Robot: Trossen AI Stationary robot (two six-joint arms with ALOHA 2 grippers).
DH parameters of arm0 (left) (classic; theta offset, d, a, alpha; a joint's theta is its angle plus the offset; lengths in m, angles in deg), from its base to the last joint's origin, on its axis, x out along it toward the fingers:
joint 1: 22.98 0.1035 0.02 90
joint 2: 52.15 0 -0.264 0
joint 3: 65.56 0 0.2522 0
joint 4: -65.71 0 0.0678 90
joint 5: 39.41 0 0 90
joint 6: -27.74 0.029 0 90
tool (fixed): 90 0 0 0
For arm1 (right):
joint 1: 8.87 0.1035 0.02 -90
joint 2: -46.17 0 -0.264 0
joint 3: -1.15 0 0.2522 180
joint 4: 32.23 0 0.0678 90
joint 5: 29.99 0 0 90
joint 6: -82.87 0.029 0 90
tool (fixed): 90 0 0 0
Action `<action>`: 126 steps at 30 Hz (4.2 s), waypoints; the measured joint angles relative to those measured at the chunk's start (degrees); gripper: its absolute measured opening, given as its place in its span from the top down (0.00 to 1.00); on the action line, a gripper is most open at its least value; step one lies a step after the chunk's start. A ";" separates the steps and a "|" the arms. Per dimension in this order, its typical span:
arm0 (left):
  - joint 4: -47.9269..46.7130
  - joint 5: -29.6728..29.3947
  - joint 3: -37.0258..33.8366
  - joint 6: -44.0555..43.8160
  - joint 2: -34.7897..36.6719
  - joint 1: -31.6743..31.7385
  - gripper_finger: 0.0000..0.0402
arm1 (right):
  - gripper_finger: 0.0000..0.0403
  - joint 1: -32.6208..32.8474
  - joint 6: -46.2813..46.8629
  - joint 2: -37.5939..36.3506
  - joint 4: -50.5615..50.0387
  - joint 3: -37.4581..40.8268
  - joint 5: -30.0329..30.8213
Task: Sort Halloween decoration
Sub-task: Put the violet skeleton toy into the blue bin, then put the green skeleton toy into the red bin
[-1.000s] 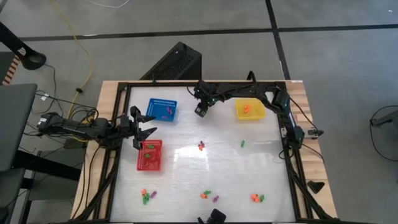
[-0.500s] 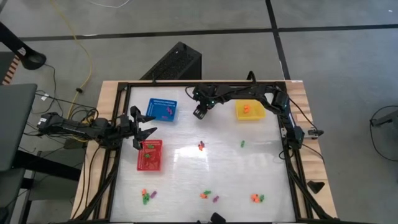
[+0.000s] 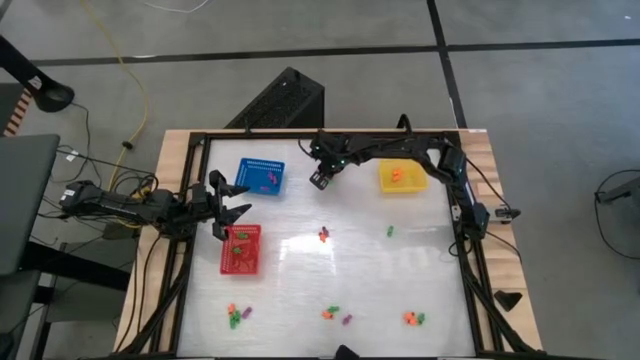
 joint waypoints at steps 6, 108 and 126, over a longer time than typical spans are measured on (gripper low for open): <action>-0.02 0.03 0.00 0.02 0.00 0.00 0.44 | 0.95 4.85 -1.54 -0.04 -1.77 -4.01 -1.30; -18.03 -1.60 3.56 -12.45 -7.53 -14.09 0.44 | 0.59 42.08 -21.73 22.42 42.38 -25.56 -18.96; -22.20 -1.51 3.50 -15.52 -7.48 -14.07 0.44 | 0.51 43.54 -18.16 39.39 49.75 -41.04 -6.83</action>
